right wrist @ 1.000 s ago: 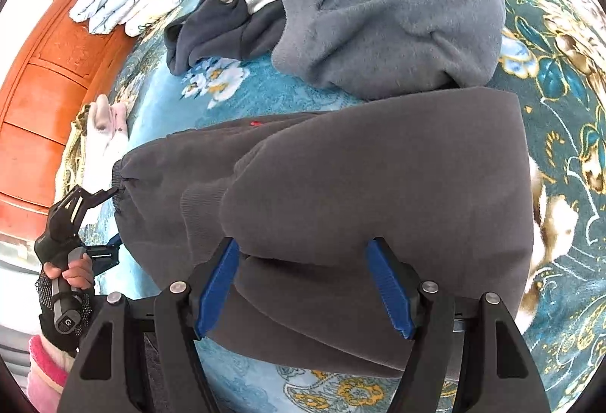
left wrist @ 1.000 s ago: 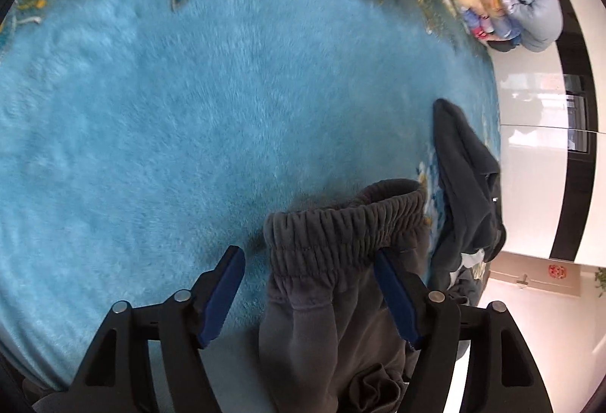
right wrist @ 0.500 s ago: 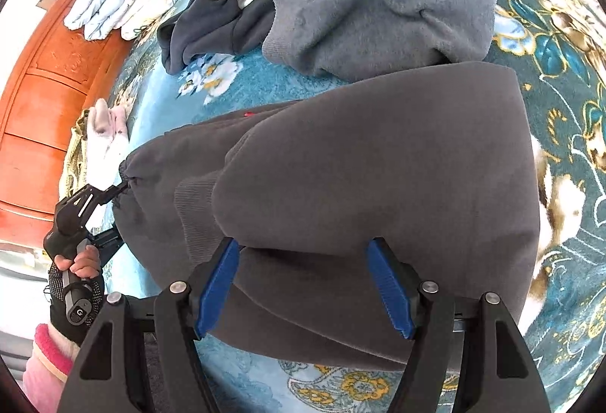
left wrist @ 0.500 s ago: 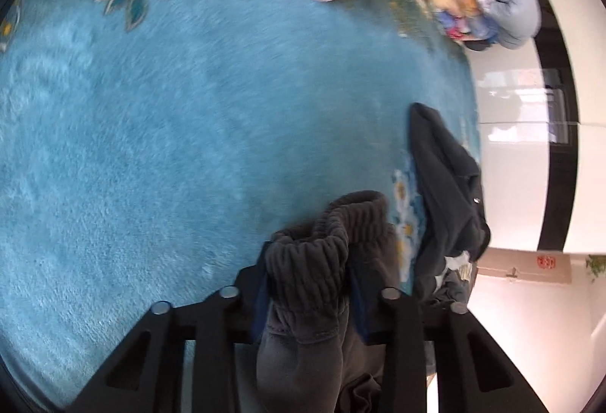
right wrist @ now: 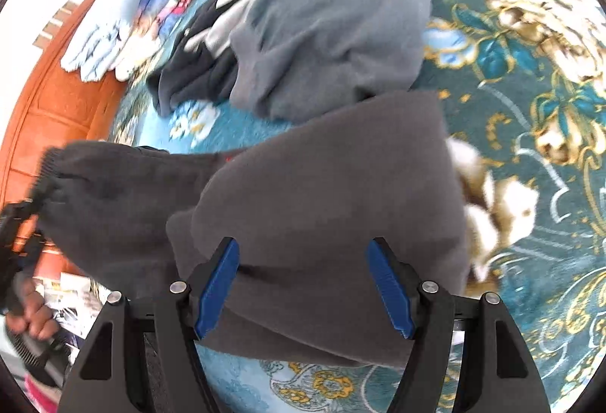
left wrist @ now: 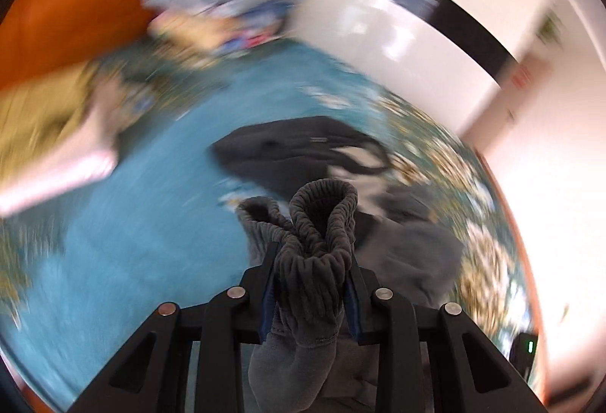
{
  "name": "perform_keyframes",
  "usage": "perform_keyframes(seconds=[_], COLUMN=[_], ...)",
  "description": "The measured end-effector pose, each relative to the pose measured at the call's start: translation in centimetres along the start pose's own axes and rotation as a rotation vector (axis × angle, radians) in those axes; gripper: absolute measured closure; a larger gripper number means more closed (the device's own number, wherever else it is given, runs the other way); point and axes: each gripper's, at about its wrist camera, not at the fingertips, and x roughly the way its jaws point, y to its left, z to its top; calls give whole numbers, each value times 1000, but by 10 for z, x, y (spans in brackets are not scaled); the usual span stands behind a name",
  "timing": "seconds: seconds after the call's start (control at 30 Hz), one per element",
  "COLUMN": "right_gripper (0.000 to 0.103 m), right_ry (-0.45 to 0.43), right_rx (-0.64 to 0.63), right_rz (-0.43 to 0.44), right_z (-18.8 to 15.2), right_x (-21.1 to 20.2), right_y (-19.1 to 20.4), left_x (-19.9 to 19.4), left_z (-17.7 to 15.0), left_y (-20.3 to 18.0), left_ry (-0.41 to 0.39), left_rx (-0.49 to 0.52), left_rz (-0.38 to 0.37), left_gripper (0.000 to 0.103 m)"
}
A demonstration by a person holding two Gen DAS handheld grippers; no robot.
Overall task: Fold clothes
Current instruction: 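Open the right gripper and smooth the folded sweatpants while the left gripper holds the waistband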
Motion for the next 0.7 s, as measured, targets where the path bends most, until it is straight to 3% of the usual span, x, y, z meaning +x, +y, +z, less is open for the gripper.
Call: perform_keyframes(seconds=[0.13, 0.3, 0.4, 0.7], right_gripper=[31, 31, 31, 31], right_ry=[-41, -67, -80, -78], right_rx=[8, 50, 89, 145], right_rz=[-7, -43, -52, -68], right_z=[4, 3, 1, -9], right_x=[-16, -32, -40, -49], right_y=[-11, -38, -58, -95], left_x=[7, 24, 36, 54], left_z=[-8, -60, -92, -126], left_y=[-82, -175, -208, -233], left_ry=[17, 76, 136, 223], left_rx=[220, 507, 622, 709], left_rz=[12, 36, 32, 77], left_gripper=[72, 72, 72, 67])
